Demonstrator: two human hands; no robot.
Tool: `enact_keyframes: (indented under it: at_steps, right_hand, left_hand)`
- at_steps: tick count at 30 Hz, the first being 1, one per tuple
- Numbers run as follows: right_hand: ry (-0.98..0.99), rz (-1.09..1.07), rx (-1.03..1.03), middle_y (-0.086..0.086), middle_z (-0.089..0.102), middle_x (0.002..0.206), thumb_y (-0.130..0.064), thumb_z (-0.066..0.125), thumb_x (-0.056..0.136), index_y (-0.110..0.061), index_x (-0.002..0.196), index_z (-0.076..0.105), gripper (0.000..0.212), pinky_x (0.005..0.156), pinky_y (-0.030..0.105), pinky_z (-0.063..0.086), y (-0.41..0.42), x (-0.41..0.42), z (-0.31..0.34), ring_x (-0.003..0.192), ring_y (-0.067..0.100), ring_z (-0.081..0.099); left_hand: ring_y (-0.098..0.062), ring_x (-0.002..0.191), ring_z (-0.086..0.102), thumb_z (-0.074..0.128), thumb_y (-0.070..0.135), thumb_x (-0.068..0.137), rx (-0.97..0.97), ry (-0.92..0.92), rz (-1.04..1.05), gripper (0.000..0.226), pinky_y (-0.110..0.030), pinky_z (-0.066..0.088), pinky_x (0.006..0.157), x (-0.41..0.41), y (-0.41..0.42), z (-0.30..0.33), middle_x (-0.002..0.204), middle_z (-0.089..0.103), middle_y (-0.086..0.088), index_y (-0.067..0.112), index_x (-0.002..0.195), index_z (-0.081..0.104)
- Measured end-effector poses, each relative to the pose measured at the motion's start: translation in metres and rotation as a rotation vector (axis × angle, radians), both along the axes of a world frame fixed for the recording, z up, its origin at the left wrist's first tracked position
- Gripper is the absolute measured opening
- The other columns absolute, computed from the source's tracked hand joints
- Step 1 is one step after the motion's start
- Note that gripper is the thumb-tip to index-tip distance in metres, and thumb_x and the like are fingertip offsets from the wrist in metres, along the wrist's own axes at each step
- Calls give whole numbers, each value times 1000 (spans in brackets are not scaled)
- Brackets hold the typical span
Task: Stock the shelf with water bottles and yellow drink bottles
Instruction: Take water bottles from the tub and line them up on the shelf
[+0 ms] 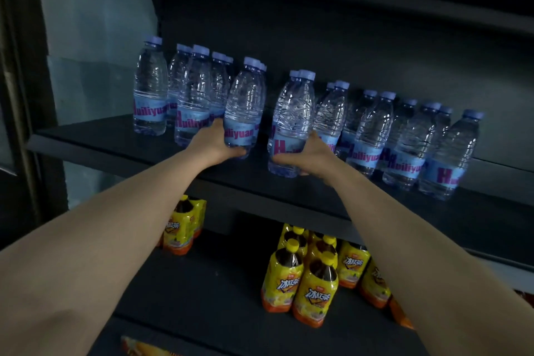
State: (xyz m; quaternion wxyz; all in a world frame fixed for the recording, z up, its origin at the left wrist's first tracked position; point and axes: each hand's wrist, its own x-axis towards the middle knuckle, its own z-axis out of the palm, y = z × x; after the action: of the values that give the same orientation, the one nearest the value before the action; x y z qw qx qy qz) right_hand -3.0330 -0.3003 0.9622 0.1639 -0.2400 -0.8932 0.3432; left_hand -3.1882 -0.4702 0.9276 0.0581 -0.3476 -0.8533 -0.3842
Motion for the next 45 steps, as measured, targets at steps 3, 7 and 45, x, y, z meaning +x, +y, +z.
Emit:
enact_keyframes:
  at_steps: [3,7,45]
  right_hand:
    - [-1,-28,24,1,57,115,-42,85,72,-14,132,34,84,94,43,53,1,-5,-6,103,21,60]
    - [42,-104,103,9,56,123,-46,81,76,-7,137,32,88,87,40,53,-5,-18,-12,108,28,60]
    - [484,-89,980,12,60,104,-24,58,91,-9,109,61,24,75,42,50,-139,62,-94,94,33,56]
  left_hand:
    - [-26,128,53,81,39,78,-1,-11,9,82,-36,41,104,-1,0,-1,141,54,-7,12,141,37]
    - [-27,127,53,79,42,79,-8,-13,18,81,-39,42,105,-2,1,-3,141,54,-8,11,141,37]
    - [-26,94,59,60,34,92,19,718,151,26,-36,50,75,110,-148,-85,103,64,-2,19,114,61]
